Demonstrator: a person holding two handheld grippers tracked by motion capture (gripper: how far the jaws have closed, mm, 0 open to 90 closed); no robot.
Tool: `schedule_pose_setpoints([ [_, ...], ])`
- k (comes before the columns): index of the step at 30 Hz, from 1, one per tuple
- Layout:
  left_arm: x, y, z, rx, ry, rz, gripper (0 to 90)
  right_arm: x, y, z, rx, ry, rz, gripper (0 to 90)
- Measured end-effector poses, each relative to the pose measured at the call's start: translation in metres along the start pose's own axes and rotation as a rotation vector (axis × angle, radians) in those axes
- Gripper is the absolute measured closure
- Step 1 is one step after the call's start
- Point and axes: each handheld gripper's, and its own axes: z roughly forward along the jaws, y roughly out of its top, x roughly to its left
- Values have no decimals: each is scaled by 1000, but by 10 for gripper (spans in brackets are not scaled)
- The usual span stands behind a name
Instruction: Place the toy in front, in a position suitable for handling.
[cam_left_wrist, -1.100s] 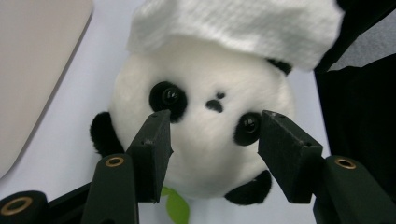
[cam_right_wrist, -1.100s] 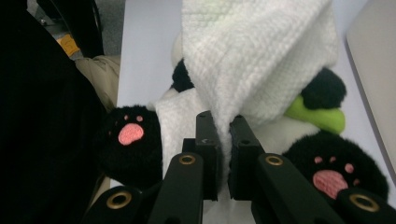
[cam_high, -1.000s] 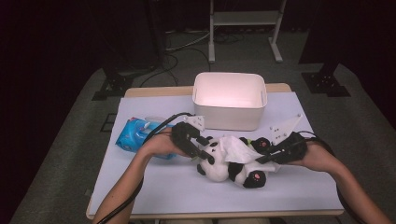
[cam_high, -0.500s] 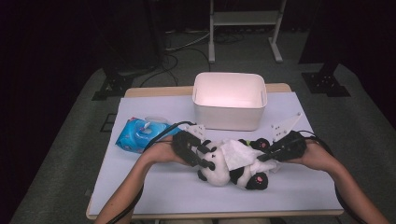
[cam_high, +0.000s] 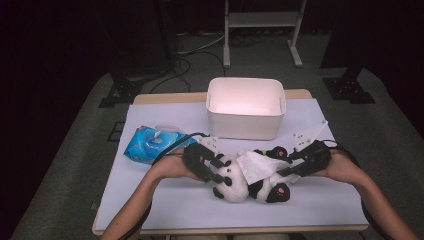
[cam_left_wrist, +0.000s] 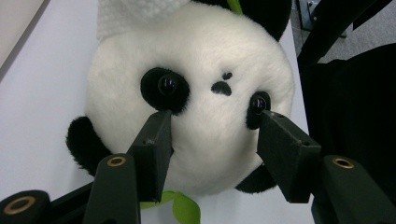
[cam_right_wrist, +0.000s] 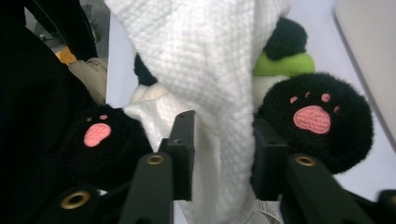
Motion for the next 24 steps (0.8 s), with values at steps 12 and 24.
schedule_pose_setpoints([
  [12, 4, 0, -2, 1, -17, -7, 431, 9, 11, -15, -63, -56, -57, 554],
  [24, 5, 0, -1, 3, 7, 1, 420, 14, 38, 1, -49, -27, -164, 733],
])
